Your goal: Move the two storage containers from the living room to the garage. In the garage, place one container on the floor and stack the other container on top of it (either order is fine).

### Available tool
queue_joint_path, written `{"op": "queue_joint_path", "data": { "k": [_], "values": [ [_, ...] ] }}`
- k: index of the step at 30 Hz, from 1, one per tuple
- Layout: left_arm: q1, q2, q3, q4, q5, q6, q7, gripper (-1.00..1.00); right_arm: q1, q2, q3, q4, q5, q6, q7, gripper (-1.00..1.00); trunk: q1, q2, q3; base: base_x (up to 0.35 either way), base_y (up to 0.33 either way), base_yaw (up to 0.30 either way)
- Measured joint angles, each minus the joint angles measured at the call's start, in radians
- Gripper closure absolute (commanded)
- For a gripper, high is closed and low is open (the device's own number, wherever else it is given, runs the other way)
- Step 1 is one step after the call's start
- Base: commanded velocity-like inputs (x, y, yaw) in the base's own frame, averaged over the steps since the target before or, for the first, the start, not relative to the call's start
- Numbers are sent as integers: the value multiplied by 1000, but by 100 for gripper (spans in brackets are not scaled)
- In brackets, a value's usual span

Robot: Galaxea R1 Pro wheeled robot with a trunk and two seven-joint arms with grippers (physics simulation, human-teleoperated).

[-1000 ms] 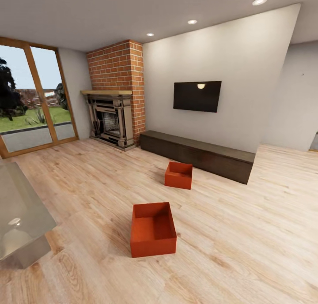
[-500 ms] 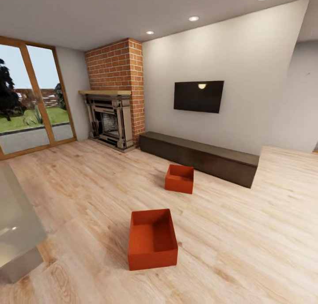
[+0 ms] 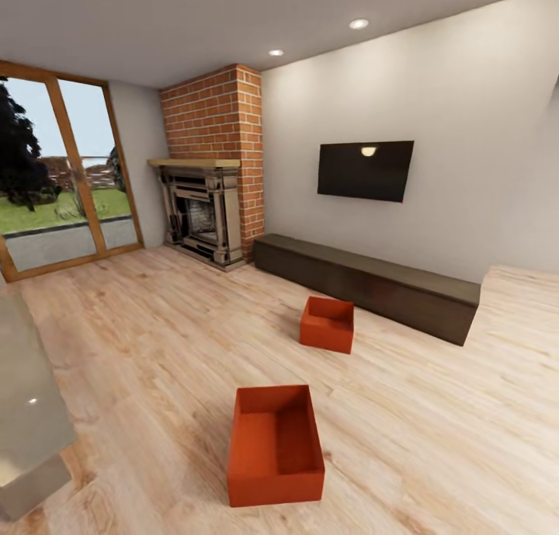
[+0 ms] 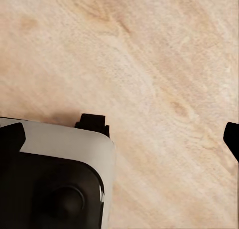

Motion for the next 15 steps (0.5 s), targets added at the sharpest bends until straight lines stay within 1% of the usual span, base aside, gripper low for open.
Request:
{"op": "queue_joint_path", "data": {
  "k": [4, 7, 10, 15],
  "values": [
    [0, 0, 0, 0, -1, 0, 0, -100, 0, 0, 0, 0, 0, 0, 0, -100, 0, 0, 0, 269, 0, 260],
    [0, 0, 0, 0, -1, 0, 0, -100, 0, 0, 0, 0, 0, 0, 0, -100, 0, 0, 0, 105, 0, 246],
    [0, 0, 0, 0, -1, -1, 0, -100, 0, 0, 0, 0, -1, 0, 0, -100, 1, 0, 0, 20, 0, 66],
    [0, -1, 0, -1, -2, -1, 0, -100, 0, 0, 0, 0, -1, 0, 0, -100, 1, 0, 0, 15, 0, 17]
  ]
}}
